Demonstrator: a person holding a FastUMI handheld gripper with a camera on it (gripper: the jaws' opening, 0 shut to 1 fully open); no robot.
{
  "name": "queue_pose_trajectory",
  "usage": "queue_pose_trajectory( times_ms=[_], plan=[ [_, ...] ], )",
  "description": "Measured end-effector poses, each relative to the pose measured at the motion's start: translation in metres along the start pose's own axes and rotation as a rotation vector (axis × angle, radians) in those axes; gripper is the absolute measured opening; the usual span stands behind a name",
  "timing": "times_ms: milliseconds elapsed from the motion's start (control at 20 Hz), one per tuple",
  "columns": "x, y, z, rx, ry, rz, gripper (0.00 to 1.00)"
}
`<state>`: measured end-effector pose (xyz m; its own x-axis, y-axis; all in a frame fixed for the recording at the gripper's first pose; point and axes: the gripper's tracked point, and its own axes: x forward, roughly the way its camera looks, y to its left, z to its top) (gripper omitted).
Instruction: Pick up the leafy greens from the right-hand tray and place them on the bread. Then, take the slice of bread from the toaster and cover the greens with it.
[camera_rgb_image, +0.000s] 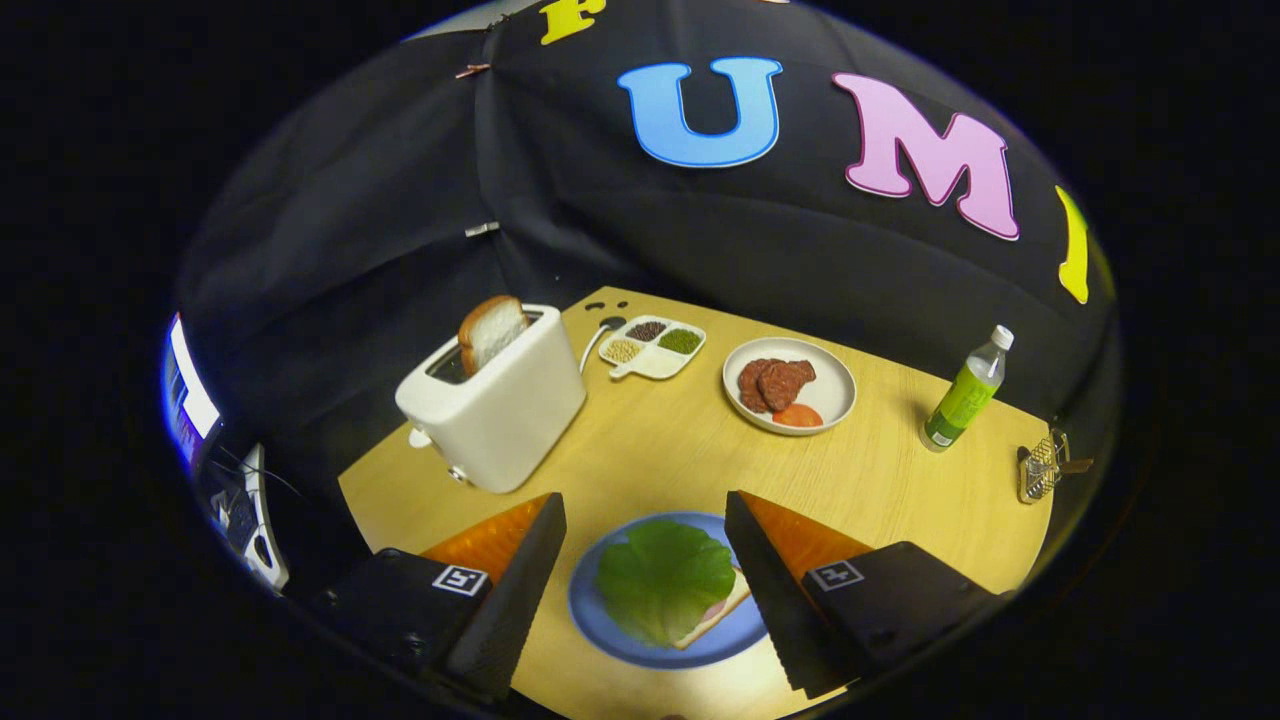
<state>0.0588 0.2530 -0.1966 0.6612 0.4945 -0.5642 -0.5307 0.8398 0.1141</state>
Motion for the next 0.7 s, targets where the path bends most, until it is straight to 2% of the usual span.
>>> queue_pose_trajectory(
  times_ms=[350,700],
  plan=[
    [0.035,0.057,0.065,-0.015,-0.091,0.015,1.0],
    [0.085,0.124,0.1,-0.08,-0.117,0.031,0.99]
  ],
)
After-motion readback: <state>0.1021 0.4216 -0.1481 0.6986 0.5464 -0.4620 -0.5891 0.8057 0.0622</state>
